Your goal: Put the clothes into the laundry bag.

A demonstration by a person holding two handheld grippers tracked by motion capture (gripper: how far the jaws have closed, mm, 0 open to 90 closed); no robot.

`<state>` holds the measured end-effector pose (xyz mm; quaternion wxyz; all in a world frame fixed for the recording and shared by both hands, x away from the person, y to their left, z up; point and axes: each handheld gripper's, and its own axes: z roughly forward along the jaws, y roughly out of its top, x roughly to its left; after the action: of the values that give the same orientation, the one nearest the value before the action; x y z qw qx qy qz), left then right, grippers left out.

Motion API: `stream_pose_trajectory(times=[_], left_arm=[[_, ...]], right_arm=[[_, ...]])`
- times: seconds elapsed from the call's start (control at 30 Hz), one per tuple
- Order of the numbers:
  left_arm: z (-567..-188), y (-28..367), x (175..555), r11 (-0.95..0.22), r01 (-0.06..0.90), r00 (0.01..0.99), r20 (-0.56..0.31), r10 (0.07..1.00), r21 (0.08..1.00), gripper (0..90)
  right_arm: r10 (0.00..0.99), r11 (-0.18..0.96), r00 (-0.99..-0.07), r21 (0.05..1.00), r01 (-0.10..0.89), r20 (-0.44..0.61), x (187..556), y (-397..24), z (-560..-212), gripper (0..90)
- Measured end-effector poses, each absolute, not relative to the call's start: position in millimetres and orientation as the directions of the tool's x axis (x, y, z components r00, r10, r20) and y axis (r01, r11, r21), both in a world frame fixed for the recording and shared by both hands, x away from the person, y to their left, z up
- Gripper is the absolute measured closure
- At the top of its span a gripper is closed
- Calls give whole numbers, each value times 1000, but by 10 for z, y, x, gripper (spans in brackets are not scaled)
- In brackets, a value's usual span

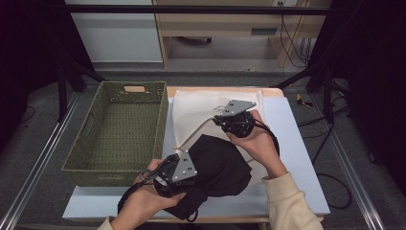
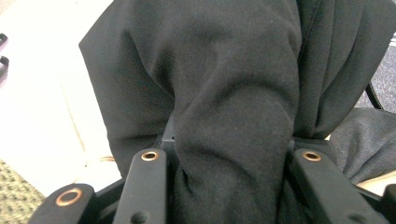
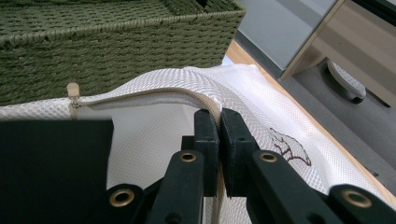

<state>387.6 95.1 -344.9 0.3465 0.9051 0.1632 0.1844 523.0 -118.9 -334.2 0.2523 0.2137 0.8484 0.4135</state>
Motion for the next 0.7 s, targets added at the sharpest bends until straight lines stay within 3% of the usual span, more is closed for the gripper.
stream_pose_trajectory(times=[0.7], left_arm=[[-3888, 664, 4361, -706, 288, 793, 252, 554, 647, 612]], right_arm=[[562, 587, -779, 798, 137, -279, 5195, -1156, -3320, 862]])
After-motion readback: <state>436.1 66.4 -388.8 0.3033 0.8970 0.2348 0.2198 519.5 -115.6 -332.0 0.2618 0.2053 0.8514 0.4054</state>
